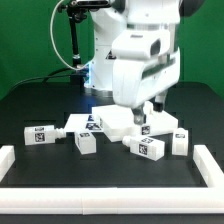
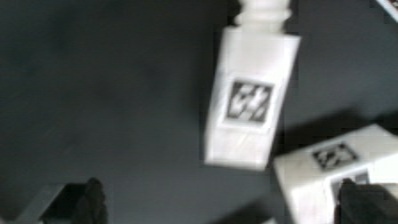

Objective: Assemble one leg

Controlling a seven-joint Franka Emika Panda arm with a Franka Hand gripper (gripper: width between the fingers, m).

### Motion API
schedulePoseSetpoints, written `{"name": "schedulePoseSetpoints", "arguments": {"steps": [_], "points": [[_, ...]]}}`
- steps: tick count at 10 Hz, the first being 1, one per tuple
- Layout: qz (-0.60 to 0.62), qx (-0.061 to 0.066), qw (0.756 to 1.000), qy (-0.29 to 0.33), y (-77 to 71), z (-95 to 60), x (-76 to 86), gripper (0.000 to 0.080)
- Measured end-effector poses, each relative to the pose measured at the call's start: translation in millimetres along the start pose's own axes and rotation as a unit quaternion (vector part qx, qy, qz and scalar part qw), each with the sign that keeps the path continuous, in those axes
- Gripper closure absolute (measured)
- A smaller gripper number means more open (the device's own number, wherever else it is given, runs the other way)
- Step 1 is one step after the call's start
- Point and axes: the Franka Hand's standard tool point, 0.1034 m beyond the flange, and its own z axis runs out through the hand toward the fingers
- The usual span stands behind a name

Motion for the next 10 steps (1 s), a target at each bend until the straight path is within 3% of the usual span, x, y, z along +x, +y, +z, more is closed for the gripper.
{"name": "schedulePoseSetpoints", "arguments": {"steps": [2,4,7,9,10], "points": [[0.002,0.000,1.000,0.009,-3.4,28.5,-0.3,0.0150],[0.003,0.001,1.000,0.014,-6.9,47.7,-1.0,0.0150],[0.003,-0.002,1.000,0.018,-6.1,51.8,-0.7,0.0150],[0.003,-0.002,1.000,0.018,-6.2,51.9,-0.8,0.0375],[0.003,-0.002,1.000,0.018,-6.2,51.9,-0.8,0.0375]]}}
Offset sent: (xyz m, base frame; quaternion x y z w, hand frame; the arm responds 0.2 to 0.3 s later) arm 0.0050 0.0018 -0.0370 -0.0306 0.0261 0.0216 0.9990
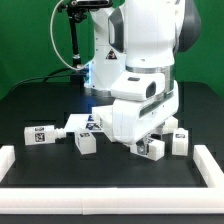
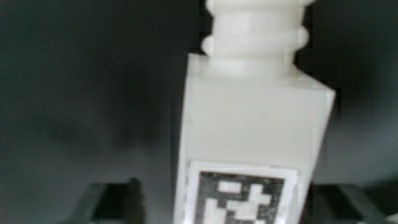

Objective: Assemble one leg

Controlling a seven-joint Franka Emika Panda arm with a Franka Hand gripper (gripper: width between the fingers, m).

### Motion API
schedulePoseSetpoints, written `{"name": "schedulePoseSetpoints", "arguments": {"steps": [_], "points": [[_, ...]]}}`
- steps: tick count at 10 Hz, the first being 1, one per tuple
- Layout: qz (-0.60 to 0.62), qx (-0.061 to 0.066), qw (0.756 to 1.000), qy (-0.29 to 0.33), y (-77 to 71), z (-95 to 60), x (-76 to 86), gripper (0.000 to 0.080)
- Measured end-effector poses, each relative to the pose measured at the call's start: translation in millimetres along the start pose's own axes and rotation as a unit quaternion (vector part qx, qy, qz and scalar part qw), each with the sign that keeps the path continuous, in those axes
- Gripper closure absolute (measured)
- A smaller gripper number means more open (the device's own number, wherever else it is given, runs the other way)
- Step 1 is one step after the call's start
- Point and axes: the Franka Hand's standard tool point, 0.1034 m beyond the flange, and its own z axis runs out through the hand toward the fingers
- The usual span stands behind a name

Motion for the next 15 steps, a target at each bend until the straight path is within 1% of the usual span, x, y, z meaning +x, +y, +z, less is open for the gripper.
{"name": "schedulePoseSetpoints", "arguments": {"steps": [1,3,4,5,6,7,8,9,10,13,14,15], "points": [[0.000,0.000,1.000,0.000,0.0,0.0,0.0,0.0517],[0.000,0.000,1.000,0.000,0.2,-0.3,0.0,0.0516],[-0.001,0.004,1.000,-0.011,2.5,-10.4,-4.5,0.0516],[0.001,-0.002,1.000,-0.015,6.6,-30.7,-14.8,0.0516],[-0.001,-0.009,1.000,-0.019,8.6,-50.1,-31.5,0.0516],[-0.008,-0.014,1.000,-0.023,14.1,-67.2,-51.3,0.0516],[-0.007,-0.023,0.999,-0.022,23.5,-83.0,-71.2,0.0515],[-0.002,-0.028,0.999,-0.016,23.7,-84.6,-87.4,0.0515],[0.002,-0.025,1.000,-0.018,21.7,-82.3,-89.0,0.0515],[0.002,-0.025,1.000,-0.018,22.0,-81.8,-88.8,0.0515],[0.000,-0.025,1.000,-0.019,23.0,-82.5,-93.7,0.0515],[0.013,-0.023,0.999,-0.025,26.8,-86.3,-117.4,0.0515]]}}
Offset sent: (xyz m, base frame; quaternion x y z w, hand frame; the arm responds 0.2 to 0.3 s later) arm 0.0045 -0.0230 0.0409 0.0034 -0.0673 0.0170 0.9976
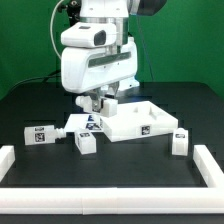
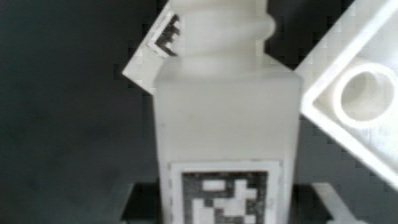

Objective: Assemble one leg

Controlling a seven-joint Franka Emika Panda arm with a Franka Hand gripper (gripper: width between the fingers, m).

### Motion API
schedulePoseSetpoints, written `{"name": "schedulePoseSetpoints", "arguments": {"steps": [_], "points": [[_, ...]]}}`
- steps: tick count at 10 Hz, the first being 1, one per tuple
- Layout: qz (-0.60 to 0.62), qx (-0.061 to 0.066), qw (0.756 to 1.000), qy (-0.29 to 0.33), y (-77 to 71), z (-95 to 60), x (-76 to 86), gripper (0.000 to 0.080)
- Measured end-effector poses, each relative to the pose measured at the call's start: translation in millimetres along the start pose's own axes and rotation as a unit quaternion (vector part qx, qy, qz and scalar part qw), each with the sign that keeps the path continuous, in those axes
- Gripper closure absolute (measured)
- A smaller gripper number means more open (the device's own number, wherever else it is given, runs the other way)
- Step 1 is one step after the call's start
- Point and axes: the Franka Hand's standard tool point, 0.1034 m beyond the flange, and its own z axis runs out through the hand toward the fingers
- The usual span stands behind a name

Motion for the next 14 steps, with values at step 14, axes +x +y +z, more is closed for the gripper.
{"name": "schedulePoseSetpoints", "arguments": {"steps": [14], "points": [[0.071,0.051,0.996,-0.024,-43.1,82.9,-150.2,0.0515]]}}
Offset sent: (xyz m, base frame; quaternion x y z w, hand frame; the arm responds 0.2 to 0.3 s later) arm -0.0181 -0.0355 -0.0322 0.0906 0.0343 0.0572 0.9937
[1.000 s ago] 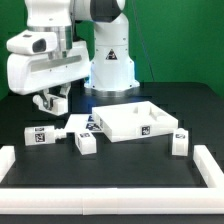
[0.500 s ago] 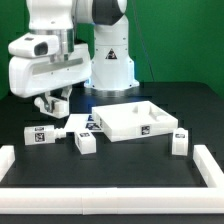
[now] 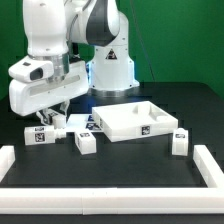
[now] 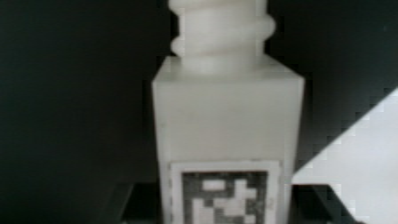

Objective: Assemble one leg

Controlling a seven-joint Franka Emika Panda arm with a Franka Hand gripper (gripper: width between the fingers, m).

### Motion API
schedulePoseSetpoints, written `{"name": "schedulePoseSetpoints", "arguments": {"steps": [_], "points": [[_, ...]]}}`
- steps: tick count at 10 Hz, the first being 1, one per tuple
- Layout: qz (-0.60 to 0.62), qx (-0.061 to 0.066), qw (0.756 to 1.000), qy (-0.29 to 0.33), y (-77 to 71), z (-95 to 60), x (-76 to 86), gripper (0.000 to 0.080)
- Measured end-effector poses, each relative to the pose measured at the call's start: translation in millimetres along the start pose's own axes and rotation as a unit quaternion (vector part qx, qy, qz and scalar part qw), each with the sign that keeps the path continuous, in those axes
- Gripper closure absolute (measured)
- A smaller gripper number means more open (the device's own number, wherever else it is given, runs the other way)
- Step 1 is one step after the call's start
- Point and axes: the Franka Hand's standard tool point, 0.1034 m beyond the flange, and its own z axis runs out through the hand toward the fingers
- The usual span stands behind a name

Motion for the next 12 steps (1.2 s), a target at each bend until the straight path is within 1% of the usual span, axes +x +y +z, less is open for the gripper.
{"name": "schedulePoseSetpoints", "arguments": {"steps": [3,4,5,6,7,8,9,10,11,12], "points": [[0.000,0.000,1.000,0.000,-0.3,0.0,0.2,0.0506],[0.018,0.005,1.000,-0.002,-1.8,-3.5,4.9,0.0317],[0.046,0.008,0.999,-0.002,-3.8,-25.4,25.1,0.0190],[0.060,0.006,0.998,-0.002,-7.3,-46.0,43.2,0.0190],[0.076,0.013,0.997,-0.006,-11.1,-55.9,54.8,0.0158],[0.124,0.021,0.992,-0.016,-11.0,-74.1,78.7,0.0152],[0.192,0.010,0.981,-0.012,-11.2,-84.4,110.0,0.0152],[0.243,0.005,0.970,-0.013,-18.2,-83.8,148.1,0.0151],[0.292,-0.001,0.956,-0.010,-21.8,-80.9,181.9,0.0151],[0.326,-0.008,0.945,-0.001,-27.0,-81.1,224.0,0.0151]]}}
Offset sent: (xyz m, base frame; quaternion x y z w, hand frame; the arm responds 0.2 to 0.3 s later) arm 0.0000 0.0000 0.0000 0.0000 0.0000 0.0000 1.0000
